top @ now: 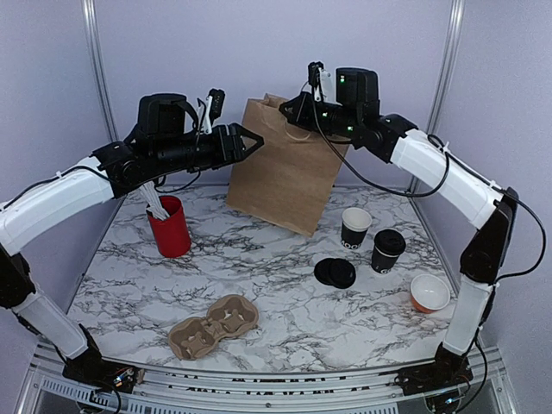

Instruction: Pack the takeout coffee

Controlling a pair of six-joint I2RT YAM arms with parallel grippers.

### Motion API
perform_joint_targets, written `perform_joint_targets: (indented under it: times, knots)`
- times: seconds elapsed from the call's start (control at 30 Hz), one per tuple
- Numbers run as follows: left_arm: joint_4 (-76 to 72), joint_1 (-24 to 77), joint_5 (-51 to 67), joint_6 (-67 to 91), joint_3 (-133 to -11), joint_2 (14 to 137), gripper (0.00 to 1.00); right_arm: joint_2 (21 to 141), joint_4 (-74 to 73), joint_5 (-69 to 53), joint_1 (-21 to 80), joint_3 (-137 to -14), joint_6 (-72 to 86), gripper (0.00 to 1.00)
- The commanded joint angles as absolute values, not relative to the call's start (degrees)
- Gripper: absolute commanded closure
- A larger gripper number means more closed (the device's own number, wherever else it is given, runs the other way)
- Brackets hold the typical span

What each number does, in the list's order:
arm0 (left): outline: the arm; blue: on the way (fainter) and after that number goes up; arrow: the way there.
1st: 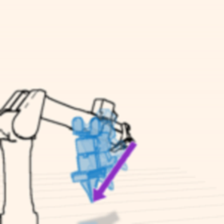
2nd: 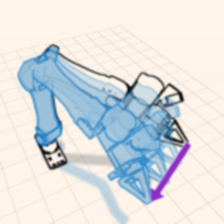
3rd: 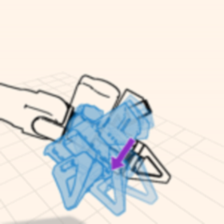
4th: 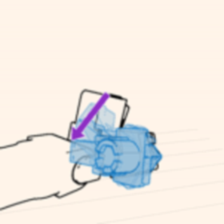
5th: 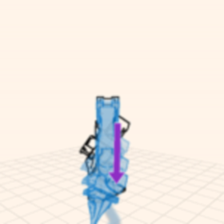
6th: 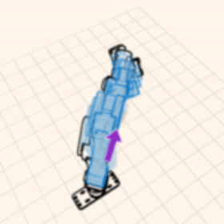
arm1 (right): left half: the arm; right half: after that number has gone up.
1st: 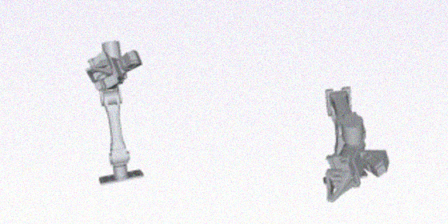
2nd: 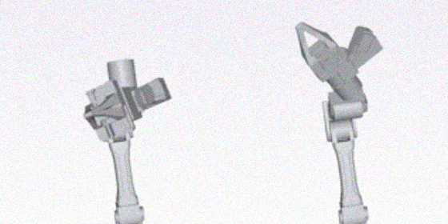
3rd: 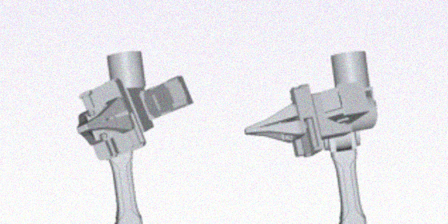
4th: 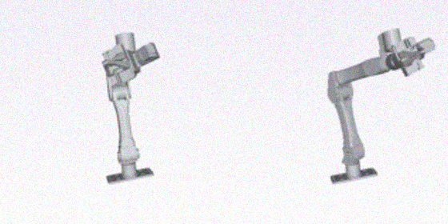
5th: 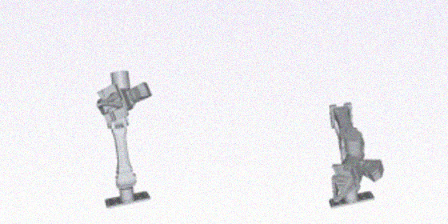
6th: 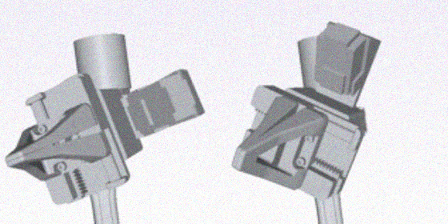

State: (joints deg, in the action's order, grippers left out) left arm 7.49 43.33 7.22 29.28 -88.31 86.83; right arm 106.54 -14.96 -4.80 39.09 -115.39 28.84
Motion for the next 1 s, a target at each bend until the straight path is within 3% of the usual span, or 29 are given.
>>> perform_joint_targets:
  times: [0.0,0.97]
  knots:
    - [0.2,44.4,5.3,28.8,-89.9,90.9,0.39,106.5,-15.1,-3.9,40.1,-116.8,31.1,1.00]
    - [-6.7,45.3,8.4,31.8,-99.4,105.4,0.69,105.2,-12.2,-1.4,41.9,-110.5,34.4,1.00]
